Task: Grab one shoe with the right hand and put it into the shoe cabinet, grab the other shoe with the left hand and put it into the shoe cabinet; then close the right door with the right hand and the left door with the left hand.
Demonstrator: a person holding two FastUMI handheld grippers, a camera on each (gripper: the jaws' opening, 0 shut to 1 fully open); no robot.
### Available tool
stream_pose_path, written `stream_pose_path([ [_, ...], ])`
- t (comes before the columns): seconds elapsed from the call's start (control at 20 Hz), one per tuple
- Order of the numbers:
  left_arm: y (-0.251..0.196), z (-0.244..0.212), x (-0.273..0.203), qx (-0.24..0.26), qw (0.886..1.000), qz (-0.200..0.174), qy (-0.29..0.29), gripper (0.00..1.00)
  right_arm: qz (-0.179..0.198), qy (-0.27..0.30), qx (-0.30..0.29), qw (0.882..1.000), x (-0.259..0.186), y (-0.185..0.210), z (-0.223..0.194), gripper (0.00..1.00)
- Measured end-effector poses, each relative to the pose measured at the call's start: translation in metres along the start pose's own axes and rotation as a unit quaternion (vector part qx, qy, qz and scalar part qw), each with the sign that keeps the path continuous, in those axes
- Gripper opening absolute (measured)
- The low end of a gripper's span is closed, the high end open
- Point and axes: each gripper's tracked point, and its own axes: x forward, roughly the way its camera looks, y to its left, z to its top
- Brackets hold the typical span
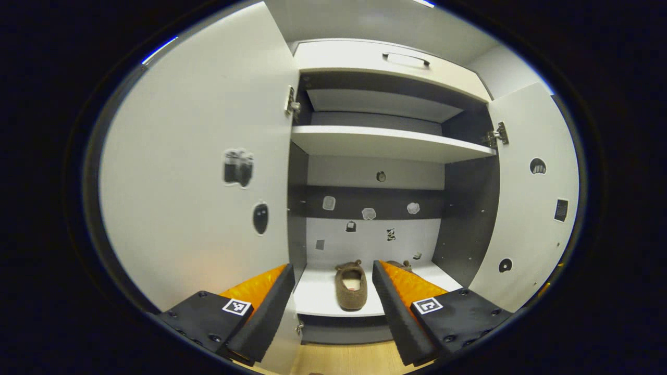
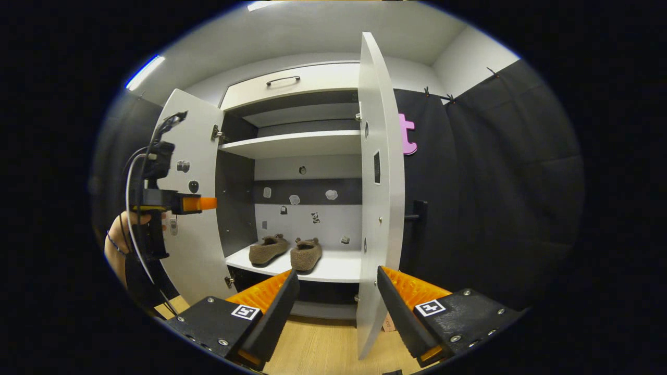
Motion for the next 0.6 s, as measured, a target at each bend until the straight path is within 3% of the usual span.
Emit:
stream_pose_path([
  [0.3,0.046,-0.016,-0.096,0.027,0.999,0.042,-0.015,0.94,0.004,-0.032,-0.007,0.999,-0.005,-0.011,0.034,0.93],
  [0.6,0.075,0.004,-0.156,0.041,0.994,0.08,-0.056,0.94,-0.004,-0.051,-0.022,0.998,-0.005,-0.014,0.052,0.93],
])
